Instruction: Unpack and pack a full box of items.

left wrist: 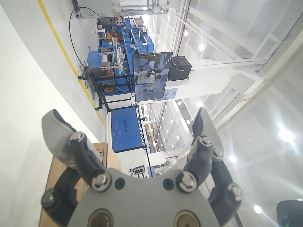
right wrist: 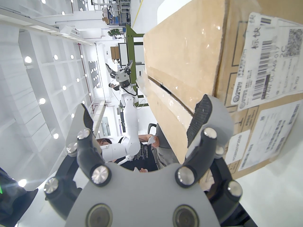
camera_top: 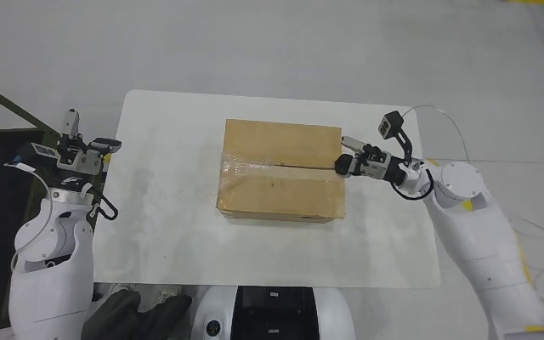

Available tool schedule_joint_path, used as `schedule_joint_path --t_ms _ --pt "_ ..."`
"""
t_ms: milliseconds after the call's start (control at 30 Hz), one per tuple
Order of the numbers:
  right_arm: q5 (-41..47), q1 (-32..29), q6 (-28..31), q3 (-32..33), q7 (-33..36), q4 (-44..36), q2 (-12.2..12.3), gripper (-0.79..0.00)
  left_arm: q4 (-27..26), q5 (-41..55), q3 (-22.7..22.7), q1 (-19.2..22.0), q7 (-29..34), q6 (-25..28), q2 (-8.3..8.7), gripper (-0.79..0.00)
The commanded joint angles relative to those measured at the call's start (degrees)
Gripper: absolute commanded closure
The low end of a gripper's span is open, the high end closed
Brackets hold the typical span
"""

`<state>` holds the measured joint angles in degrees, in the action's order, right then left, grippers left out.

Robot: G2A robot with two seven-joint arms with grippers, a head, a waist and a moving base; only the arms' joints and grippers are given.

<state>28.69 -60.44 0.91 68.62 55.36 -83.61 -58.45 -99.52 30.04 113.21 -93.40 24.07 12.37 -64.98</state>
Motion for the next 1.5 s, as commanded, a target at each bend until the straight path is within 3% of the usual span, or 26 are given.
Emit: schedule_joint_path --t_ms 0,267,733,1200,1467 --pt "0.13 -0.65 -0.5 0.62 -0.32 -2.17 0.11 -0.785 0.0 0.0 0.0 0.0 0.0 0.0 0.0 -0.785" --pt "1.35 -0.2 -4.6 -0.39 -0.45 -8.62 -0.16 -0.785 0.0 0.0 0.0 0.0 0.0 0.0 0.0 -0.785" --pt "0.4 12.14 -9.6 -17.18 -3.64 -4.75 -4.93 -0.785 0.0 0.0 0.0 0.0 0.0 0.0 0.0 -0.785" --pt "0.82 12.91 -8.95 -18.19 -4.03 -3.62 -5.53 -0.785 0.0 0.0 0.0 0.0 0.0 0.0 0.0 -0.785" --pt "1.62 13.63 -8.69 -19.97 -5.22 -7.69 -6.57 -0.785 0.0 0.0 0.0 0.0 0.0 0.0 0.0 -0.785"
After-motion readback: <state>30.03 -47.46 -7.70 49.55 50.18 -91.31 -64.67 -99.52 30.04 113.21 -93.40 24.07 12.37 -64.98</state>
